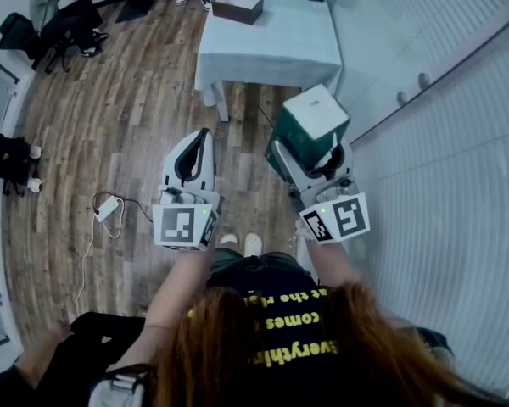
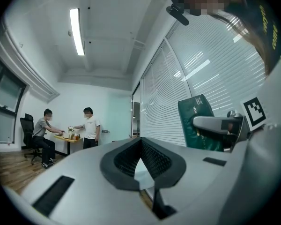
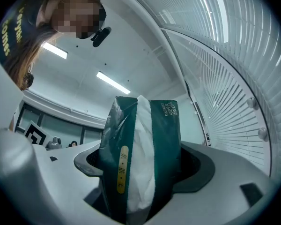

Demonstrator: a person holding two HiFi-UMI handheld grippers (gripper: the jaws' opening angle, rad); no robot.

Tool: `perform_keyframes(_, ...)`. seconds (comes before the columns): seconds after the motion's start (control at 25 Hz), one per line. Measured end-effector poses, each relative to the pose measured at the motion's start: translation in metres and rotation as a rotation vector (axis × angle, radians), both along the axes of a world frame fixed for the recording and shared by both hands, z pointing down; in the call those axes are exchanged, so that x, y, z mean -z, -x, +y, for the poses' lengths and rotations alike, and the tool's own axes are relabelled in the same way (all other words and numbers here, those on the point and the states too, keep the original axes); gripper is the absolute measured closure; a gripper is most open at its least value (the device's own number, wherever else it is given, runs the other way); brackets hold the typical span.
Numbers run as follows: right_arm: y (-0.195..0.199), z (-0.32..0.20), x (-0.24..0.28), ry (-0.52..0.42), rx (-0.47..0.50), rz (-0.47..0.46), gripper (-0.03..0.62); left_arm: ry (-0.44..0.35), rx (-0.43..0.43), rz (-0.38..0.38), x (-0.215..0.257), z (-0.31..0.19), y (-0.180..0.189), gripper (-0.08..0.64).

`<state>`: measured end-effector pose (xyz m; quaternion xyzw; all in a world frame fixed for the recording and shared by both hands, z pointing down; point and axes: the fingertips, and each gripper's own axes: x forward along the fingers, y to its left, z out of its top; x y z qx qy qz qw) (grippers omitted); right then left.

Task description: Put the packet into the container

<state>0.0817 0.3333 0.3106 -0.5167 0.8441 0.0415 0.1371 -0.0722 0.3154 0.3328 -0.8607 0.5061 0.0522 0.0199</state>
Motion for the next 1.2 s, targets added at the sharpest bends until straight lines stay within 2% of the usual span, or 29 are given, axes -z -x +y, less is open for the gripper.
perform_keyframes(0.52, -0.004, -0.010, -0.007, 0.000, 0.000, -0.020, 0.189, -0.004, 0.013, -0.011, -0.006, -0.010, 0.004, 0.558)
perform_keyframes(1.2, 0.044, -0.093, 0.007, -0.027, -0.003, -0.011, 0.189, -0.022, -0.015, 0.006, 0.007, -0.099, 0.039, 0.558)
